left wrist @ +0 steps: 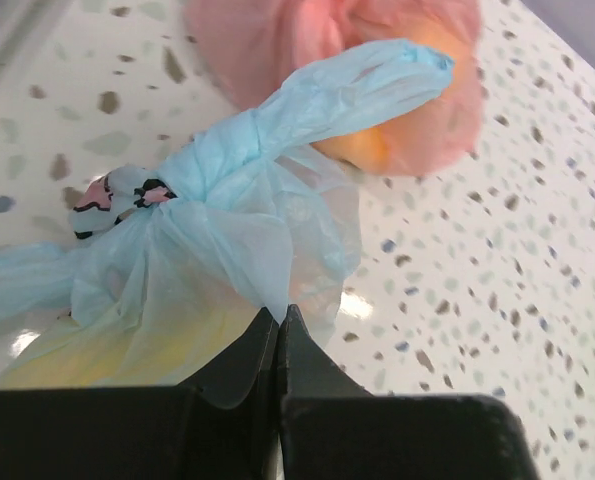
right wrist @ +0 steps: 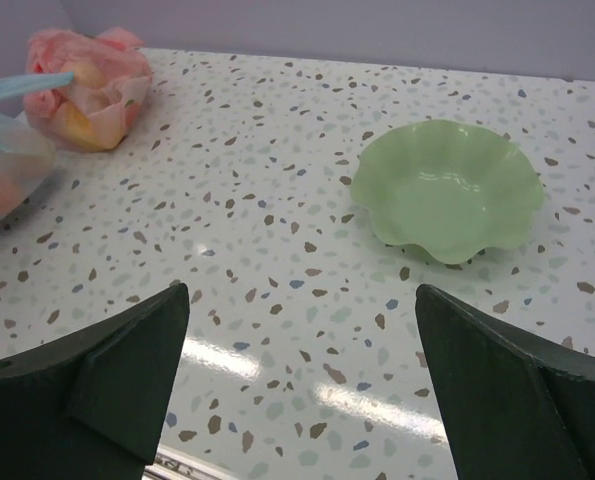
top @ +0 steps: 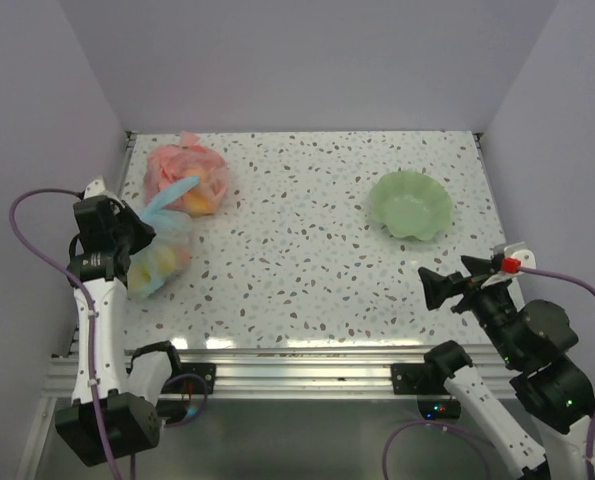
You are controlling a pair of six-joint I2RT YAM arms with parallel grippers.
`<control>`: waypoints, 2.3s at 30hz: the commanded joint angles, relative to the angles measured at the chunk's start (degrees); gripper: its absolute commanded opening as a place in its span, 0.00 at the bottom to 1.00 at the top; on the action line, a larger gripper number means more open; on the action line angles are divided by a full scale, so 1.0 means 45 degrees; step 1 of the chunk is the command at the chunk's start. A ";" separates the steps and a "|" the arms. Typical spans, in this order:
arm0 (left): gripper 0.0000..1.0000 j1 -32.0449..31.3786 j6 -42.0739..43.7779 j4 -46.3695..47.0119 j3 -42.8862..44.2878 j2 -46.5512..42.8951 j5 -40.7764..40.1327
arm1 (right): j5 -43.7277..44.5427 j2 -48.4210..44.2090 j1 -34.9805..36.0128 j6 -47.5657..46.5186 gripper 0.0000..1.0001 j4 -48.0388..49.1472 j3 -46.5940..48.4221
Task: Untie the knot of the plastic bag and take out the fruit
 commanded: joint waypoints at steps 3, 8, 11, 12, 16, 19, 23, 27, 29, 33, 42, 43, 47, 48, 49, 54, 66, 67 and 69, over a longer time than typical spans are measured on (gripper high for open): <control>0.00 -0.1091 0.0026 0.0201 0.0993 -0.0219 0.4671 | -0.0734 0.0556 0.0122 0.0372 0.99 0.0549 0.0047; 0.00 -0.4290 -0.0775 0.1917 0.1913 0.0775 0.5065 | -0.1027 0.0732 0.0160 0.0451 0.99 0.0549 0.0028; 0.00 -0.6282 -0.0738 0.3089 0.2420 0.1946 0.4579 | -0.1086 0.0849 0.0160 0.0490 0.99 0.0686 -0.0225; 0.00 -0.6679 -0.0660 0.3344 0.2654 0.2607 0.4365 | -0.1221 0.0907 0.0141 0.0509 0.99 0.0705 -0.0265; 0.00 -0.8340 0.0255 0.4691 0.3260 0.4427 0.4090 | -0.1789 0.1842 0.0160 0.0490 0.99 0.0745 -0.0187; 0.00 -0.9317 0.0998 0.5277 0.3438 0.5658 0.3777 | -0.2447 0.2410 0.0160 0.0607 0.99 0.0861 -0.0206; 0.00 -1.0584 0.1372 0.6215 0.2717 0.6363 0.3542 | -0.3310 0.3871 0.0160 0.0841 0.99 0.0804 -0.0031; 0.00 -1.1758 0.1158 0.7095 0.0554 0.5742 0.2745 | -0.4268 0.5763 0.0160 0.1212 0.99 0.0296 0.0495; 0.00 -1.2498 0.0846 0.7329 -0.0269 0.5137 0.2256 | -0.4794 0.6393 0.0160 0.1504 0.99 0.0314 0.0536; 0.00 -1.3556 0.0202 0.8091 -0.2863 0.4061 0.1065 | -0.5633 0.8011 0.0180 0.1837 0.99 0.0841 0.0594; 0.00 -1.4514 -0.0268 0.8443 -0.4745 0.2946 0.0008 | -0.5951 1.0886 0.1113 0.2053 0.81 0.1955 0.1647; 0.00 -1.4534 -0.0249 0.8463 -0.4785 0.2946 -0.0051 | -0.5582 1.1159 0.1388 0.2033 0.81 0.2110 0.1746; 0.00 -1.4554 -0.0034 0.8425 -0.4844 0.2829 -0.0110 | -0.4838 1.2640 0.2464 0.1351 0.80 0.2444 0.2098; 0.00 -1.4573 0.0005 0.8328 -0.4767 0.2790 -0.0187 | -0.4797 1.2936 0.2697 0.0943 0.80 0.2483 0.2195; 0.00 -1.4554 0.0082 0.8114 -0.4727 0.2751 -0.0246 | -0.4797 1.3171 0.2816 0.0707 0.79 0.2560 0.2273; 0.00 -1.4554 0.0006 0.7955 -0.5292 0.1951 -0.0403 | -0.3997 1.4596 0.3499 -0.0544 0.73 0.2755 0.2879; 0.00 -1.4554 0.0181 0.6707 -0.6113 0.0760 -0.0832 | -0.2788 1.5185 0.3813 -0.3531 0.69 0.2776 0.3232; 0.00 -1.4554 0.0200 0.6609 -0.6133 0.0642 -0.0833 | -0.2476 1.5050 0.3813 -0.3746 0.68 0.2853 0.3115; 0.00 -1.4554 0.0278 0.6355 -0.6113 0.0329 -0.1242 | -0.2492 1.4932 0.3813 -0.4273 0.69 0.2990 0.2764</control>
